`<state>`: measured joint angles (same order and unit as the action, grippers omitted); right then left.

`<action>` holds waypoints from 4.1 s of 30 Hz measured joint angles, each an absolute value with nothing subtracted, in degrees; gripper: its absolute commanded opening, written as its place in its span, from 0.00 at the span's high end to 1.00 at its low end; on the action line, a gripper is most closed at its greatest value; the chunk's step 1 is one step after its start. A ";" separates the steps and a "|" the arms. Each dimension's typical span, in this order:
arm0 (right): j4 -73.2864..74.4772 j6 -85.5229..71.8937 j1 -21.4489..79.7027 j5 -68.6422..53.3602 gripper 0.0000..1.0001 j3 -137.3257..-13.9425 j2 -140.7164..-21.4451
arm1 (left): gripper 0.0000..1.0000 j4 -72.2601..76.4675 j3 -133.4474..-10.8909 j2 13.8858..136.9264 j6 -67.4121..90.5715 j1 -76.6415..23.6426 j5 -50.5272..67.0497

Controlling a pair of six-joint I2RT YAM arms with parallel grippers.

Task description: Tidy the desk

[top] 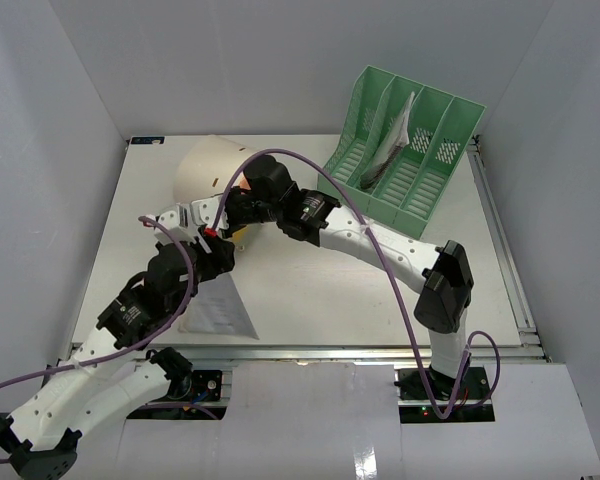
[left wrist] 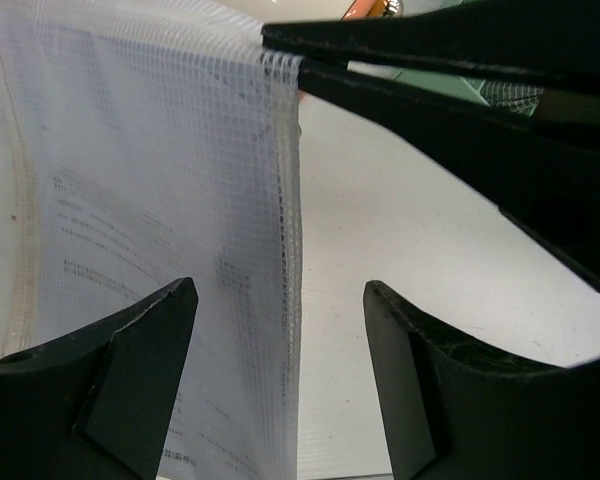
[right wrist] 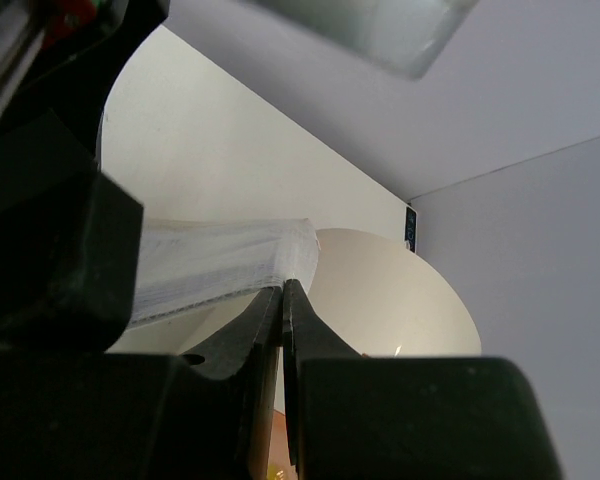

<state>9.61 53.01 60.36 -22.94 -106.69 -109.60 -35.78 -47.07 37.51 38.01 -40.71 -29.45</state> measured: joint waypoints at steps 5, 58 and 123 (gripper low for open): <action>10.55 51.08 60.40 -23.23 0.92 -108.71 -109.95 | 0.27 -36.15 -45.75 39.93 39.46 -40.73 -30.18; 33.15 42.52 18.29 -35.85 0.14 -95.66 -77.39 | 1.00 -26.95 -93.11 68.38 4.97 -41.01 6.69; 29.80 43.75 -6.37 -64.69 0.26 -42.30 -51.79 | 1.00 15.15 -119.00 126.34 3.03 -31.32 20.68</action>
<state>29.80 43.75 -6.37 -64.69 -42.30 -51.79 15.15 -119.00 126.34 3.03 -31.32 20.68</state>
